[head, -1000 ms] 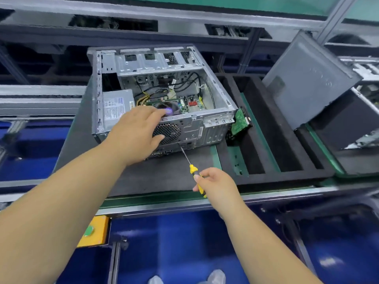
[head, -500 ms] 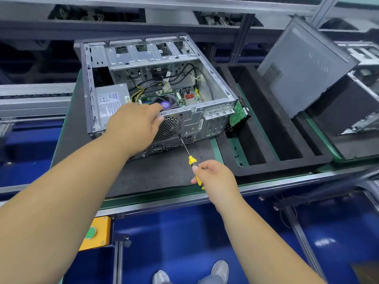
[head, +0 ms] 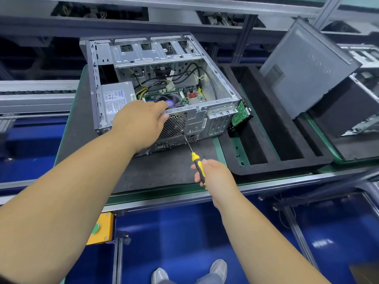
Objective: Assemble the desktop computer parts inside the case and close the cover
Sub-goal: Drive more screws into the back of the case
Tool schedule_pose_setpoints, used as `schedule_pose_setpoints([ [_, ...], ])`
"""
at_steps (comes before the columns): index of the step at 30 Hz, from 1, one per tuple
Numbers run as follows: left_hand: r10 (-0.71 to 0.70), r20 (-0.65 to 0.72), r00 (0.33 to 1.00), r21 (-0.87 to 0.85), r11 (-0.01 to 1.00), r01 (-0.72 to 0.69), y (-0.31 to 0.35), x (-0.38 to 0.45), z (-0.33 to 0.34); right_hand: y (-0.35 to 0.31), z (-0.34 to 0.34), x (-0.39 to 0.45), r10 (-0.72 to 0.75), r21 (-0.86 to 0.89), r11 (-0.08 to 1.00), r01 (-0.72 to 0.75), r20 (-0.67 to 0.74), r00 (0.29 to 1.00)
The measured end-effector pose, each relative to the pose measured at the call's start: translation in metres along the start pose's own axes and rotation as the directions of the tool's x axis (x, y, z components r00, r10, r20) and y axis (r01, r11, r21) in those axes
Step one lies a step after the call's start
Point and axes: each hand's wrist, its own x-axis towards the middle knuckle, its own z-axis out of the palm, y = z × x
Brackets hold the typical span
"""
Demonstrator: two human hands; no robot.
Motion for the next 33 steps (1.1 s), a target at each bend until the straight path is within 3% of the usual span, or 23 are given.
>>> schedule_pose_setpoints([
  [3, -0.008, 0.003, 1.000, -0.026, 1.000, 0.008, -0.001, 0.000, 0.000, -0.003, 0.002, 0.002, 0.081, 0.135, 0.987, -0.083, 0.017, 0.997],
  [9, 0.004, 0.009, 1.000, -0.002, 1.000, -0.004, -0.002, 0.002, 0.002, 0.001, 0.003, 0.000, -0.054, 0.177, 0.983, 0.044, 0.052, 0.997],
  [14, 0.016, 0.007, 1.000, 0.002, 1.000, -0.016, -0.002, 0.002, 0.002, -0.009, 0.010, 0.003, 0.200, 0.159, 0.965, -0.207, 0.062, 0.978],
  [17, 0.017, 0.011, 1.000, 0.001, 1.000, -0.017, -0.002, 0.002, 0.001, -0.008, 0.011, 0.004, 0.243, 0.247, 0.934, -0.258, 0.091, 0.966],
  [20, 0.013, 0.010, 1.000, -0.002, 1.000, -0.013, -0.001, 0.002, 0.000, -0.004, 0.010, 0.004, 0.207, 0.344, 0.912, -0.223, 0.084, 0.975],
  [23, 0.014, 0.005, 1.000, 0.003, 1.000, -0.014, -0.001, 0.002, 0.000, -0.004, 0.009, 0.005, 0.151, 0.281, 0.947, -0.155, 0.038, 0.988],
  [27, 0.016, 0.003, 1.000, 0.005, 1.000, -0.016, -0.001, 0.002, 0.000, -0.006, 0.009, 0.008, 0.212, 0.248, 0.946, -0.207, 0.004, 0.977],
  [33, 0.017, 0.001, 1.000, 0.020, 1.000, -0.017, -0.001, 0.002, 0.001, -0.005, 0.008, 0.009, 0.192, 0.404, 0.893, -0.197, 0.053, 0.980],
])
